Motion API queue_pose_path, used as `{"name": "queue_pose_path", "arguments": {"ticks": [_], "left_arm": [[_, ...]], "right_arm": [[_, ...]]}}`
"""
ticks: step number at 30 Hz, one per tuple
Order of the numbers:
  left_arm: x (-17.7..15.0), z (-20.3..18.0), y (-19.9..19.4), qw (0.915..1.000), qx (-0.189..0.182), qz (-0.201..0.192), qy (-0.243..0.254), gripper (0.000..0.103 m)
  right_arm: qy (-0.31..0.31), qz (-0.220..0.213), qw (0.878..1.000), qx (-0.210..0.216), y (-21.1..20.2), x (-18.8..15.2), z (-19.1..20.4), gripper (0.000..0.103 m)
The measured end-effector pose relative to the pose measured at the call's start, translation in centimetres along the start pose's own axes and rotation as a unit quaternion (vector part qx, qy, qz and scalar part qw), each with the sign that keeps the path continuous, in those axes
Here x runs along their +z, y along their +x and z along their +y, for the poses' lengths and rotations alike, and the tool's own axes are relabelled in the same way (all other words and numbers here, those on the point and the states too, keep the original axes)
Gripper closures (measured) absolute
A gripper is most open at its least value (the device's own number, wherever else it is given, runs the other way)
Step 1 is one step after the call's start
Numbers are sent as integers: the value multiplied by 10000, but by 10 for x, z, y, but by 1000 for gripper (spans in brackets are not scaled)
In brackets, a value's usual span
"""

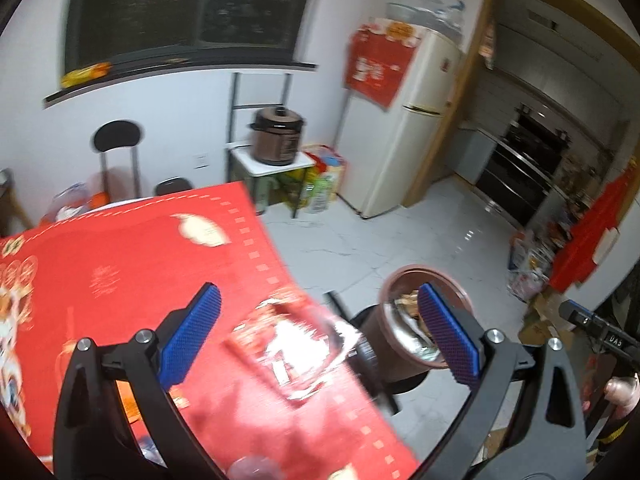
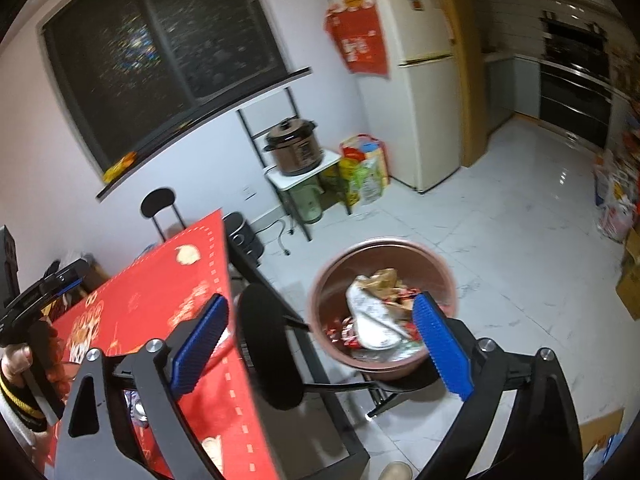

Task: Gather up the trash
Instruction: 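Move both open tools back over the crushed can and clear lid on the table, then grasp the crushed blue-and-white can with the left tool while the right tool grasps the clear round lid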

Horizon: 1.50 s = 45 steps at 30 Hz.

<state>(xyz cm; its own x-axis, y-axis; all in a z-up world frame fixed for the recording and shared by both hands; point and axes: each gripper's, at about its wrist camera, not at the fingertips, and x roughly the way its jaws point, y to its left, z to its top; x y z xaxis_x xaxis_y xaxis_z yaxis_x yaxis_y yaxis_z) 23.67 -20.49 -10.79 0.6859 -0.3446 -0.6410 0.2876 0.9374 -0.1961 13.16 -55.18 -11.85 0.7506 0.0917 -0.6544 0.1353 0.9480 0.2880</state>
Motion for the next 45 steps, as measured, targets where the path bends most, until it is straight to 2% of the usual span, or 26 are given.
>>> {"name": "queue_pose_path", "arguments": {"ticks": [1, 9, 14, 18, 27, 31, 39, 45], "left_arm": [[-3, 11, -6, 10000, 64, -5, -62, 6], [-42, 113, -57, 9952, 658, 4, -722, 6], [-81, 169, -71, 9883, 939, 269, -1173, 6], [-114, 195, -67, 9834, 1000, 555, -1408, 6], [-191, 219, -38, 9722, 850, 1216, -1809, 8], [-214, 226, -20, 9692, 738, 1522, -1790, 17], [-230, 220, 8, 9709, 601, 1780, -1486, 21], [-227, 210, 15, 9743, 596, 1727, -1320, 22]], "right_arm": [[-58, 20, 10000, 7, 3, 0, 8, 5], [-621, 367, 9970, 264, 34, -12, 90, 5], [-733, 735, 9934, 483, 59, -35, 130, 5], [-851, 1070, 9887, 612, 81, -61, 161, 5], [-1237, 1825, 9730, 680, 117, -124, 210, 5], [-1343, 2110, 9662, 619, 128, -146, 221, 5], [-1592, 2332, 9583, 430, 136, -169, 231, 5], [-1663, 2466, 9537, 447, 138, -180, 232, 5]]}}
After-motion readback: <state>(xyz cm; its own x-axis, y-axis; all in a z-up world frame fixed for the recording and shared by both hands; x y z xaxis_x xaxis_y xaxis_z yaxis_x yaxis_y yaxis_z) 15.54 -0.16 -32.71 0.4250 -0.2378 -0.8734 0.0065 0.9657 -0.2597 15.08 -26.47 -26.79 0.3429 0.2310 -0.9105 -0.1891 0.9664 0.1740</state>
